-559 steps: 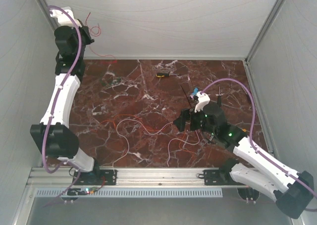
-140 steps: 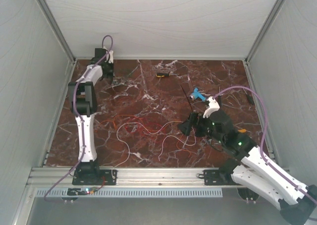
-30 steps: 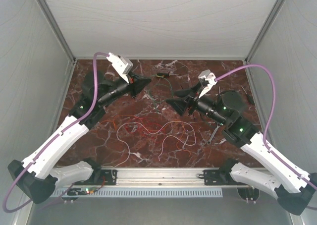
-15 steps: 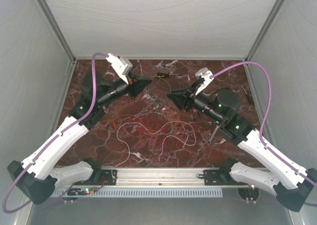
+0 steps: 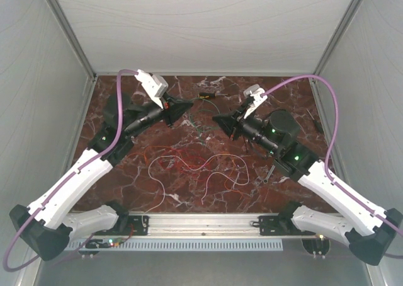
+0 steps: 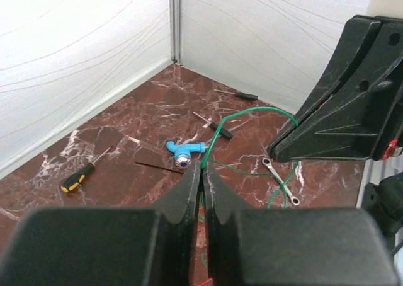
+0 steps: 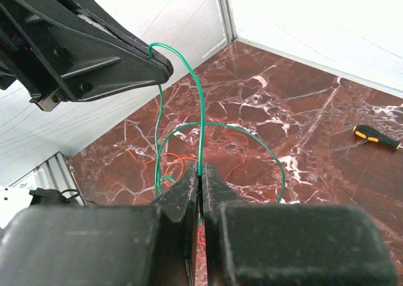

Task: Zip-tie the wires
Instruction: Straighten the cable at the center of the board.

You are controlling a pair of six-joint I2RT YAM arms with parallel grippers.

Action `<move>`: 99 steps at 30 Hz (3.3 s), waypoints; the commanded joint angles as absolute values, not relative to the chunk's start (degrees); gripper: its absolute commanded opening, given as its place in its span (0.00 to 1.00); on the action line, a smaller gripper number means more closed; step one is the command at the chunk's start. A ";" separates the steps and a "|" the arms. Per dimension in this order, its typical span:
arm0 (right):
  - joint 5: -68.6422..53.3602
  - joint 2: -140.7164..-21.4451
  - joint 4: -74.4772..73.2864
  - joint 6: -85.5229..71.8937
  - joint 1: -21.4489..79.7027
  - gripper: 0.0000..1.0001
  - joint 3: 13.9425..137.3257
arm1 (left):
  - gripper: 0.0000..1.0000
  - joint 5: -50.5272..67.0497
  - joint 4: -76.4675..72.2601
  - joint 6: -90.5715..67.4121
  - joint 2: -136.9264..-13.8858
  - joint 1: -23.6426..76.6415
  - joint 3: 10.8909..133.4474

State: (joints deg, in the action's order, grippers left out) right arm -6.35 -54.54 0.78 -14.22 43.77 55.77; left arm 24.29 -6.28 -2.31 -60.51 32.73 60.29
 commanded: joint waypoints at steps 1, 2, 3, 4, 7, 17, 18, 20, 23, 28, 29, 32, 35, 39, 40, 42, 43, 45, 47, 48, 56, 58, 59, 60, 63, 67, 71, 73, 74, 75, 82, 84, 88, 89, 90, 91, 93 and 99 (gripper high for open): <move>-5.99 -53.07 3.50 -11.75 44.17 0.00 59.77 | 0.08 21.63 -10.57 -1.56 -59.58 32.96 60.01; -6.10 -52.99 2.60 -10.99 44.13 0.00 61.32 | 0.13 20.25 -10.65 -1.24 -59.75 32.96 59.73; -6.22 -53.00 1.50 -10.20 44.12 0.00 63.34 | 0.16 18.82 -10.64 -0.85 -59.93 32.96 59.55; -6.60 -53.13 0.42 -9.43 44.12 0.00 65.48 | 0.20 17.51 -10.58 -0.39 -60.28 32.96 59.42; -9.72 -54.01 -3.27 -7.80 44.12 0.00 71.29 | 0.25 14.02 -10.04 0.27 -61.48 32.92 59.44; -14.30 -55.10 -6.32 -7.47 45.08 0.00 77.54 | 0.43 11.49 -10.62 1.01 -60.76 32.95 58.59; -11.11 -55.16 -6.59 -7.39 45.10 0.00 77.71 | 0.51 11.77 -11.27 1.17 -59.99 32.96 57.99; -4.29 -55.26 -7.32 -7.39 45.11 0.00 77.93 | 0.64 11.12 -13.36 1.10 -57.95 32.95 56.21; 0.84 -55.53 -8.28 -7.23 45.10 0.00 77.89 | 0.77 9.70 -17.59 1.24 -54.95 32.95 53.36; 0.05 -56.51 -8.37 -7.89 45.17 0.00 77.12 | 0.95 7.28 -23.54 0.37 -50.56 32.96 49.04; 0.15 -56.73 -8.35 -8.03 45.18 0.00 76.90 | 0.96 7.78 -24.79 0.02 -49.98 32.96 48.22; 0.34 -57.81 -7.94 -8.26 45.36 0.00 76.40 | 0.97 9.03 -26.11 -1.98 -49.85 32.96 47.74; 0.42 -59.22 -7.51 -8.44 45.92 0.00 76.04 | 0.97 10.26 -26.27 -3.42 -50.18 32.96 47.95; 0.08 -61.48 -7.26 -8.28 47.28 0.00 76.42 | 0.99 15.41 -27.18 -4.18 -50.88 32.96 47.84; 0.08 -61.97 -7.21 -8.20 47.76 0.00 76.60 | 0.99 16.50 -27.08 -4.32 -51.23 32.89 48.00; -0.04 -62.74 -7.33 -7.93 48.80 0.00 77.03 | 0.99 16.31 -26.61 -4.68 -51.93 32.96 48.39; -0.32 -62.97 -7.32 -7.84 49.27 0.00 77.19 | 0.98 15.09 -26.04 -4.77 -52.25 32.91 48.69; -1.35 -63.08 -7.11 -7.88 50.16 0.00 77.19 | 0.96 11.94 -25.25 -4.73 -52.67 32.96 48.96; -3.49 -62.83 -6.89 -8.71 50.73 0.00 76.93 | 0.94 8.35 -24.70 -4.62 -53.21 32.96 49.22; -4.71 -62.59 -6.93 -9.23 51.03 0.00 76.84 | 0.92 6.43 -23.74 -4.46 -53.69 32.96 49.80; -10.35 -59.43 -9.82 -13.22 52.19 0.00 76.81 | 0.32 -7.00 -20.50 -3.95 -55.26 32.89 51.13; -9.82 -58.64 -10.86 -13.66 52.20 0.00 76.78 | 0.31 -7.41 -20.46 -3.96 -55.18 32.96 51.13; -9.50 -58.15 -11.30 -13.87 52.16 0.00 76.81 | 0.31 -7.94 -20.29 -3.88 -55.24 32.96 51.26; -9.15 -57.77 -11.84 -13.94 52.19 0.00 76.94 | 0.30 -8.79 -20.04 -3.86 -55.43 32.92 51.39; -8.40 -56.57 -13.08 -14.23 52.21 0.00 77.44 | 0.31 -10.66 -19.37 -3.08 -56.29 32.96 51.93; -7.44 -55.00 -14.72 -14.17 52.20 0.00 79.26 | 0.34 -11.36 -18.41 -2.35 -57.82 32.96 52.59; -5.73 -52.91 -15.82 -12.87 52.21 0.00 81.78 | 0.35 -12.19 -18.02 -1.40 -58.85 32.96 52.91; -4.25 -51.72 -16.14 -12.03 52.21 0.00 83.26 | 0.35 -12.53 -18.02 -0.85 -59.36 32.96 52.91; -3.61 -50.91 -16.17 -11.80 52.21 0.00 83.98 | 0.36 -12.43 -18.00 -0.75 -59.55 32.96 52.93; -3.19 -50.36 -16.18 -11.47 52.20 0.00 84.72 | 0.37 -12.21 -18.04 -0.60 -59.93 32.96 52.96; -3.30 -48.05 -15.44 -10.51 52.21 0.00 88.76 | 0.42 -9.80 -16.54 -1.71 -62.80 32.96 54.08; -3.37 -47.88 -15.23 -10.28 52.21 0.00 89.86 | 0.44 -8.93 -16.23 -2.33 -63.30 32.87 54.24; -2.91 -48.42 -14.20 -9.55 52.20 0.00 91.98 | 0.65 1.78 -16.75 -1.69 -62.70 32.60 53.95; -2.63 -48.68 -13.78 -9.42 52.15 0.00 92.59 | 0.70 5.63 -17.08 -1.38 -62.42 32.61 53.92; -2.35 -49.14 -13.20 -9.33 52.20 0.00 93.37 | 0.75 10.13 -17.39 -1.33 -61.94 32.61 53.85; -2.41 -49.66 -12.69 -9.03 52.21 0.00 94.33 | 0.79 14.27 -17.59 -1.36 -61.54 32.56 53.86; -2.52 -51.11 -11.92 -8.45 52.21 0.00 96.75 | 0.84 21.11 -18.48 -2.95 -60.60 32.69 53.97; -1.80 -54.05 -9.91 -6.66 52.20 0.00 100.92 | 0.92 29.98 -18.54 -15.10 -61.61 33.12 56.29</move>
State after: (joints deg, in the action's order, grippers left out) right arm -3.16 -53.21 -13.69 -8.75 51.77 99.15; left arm 19.44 -15.05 -6.26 -61.87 32.80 52.25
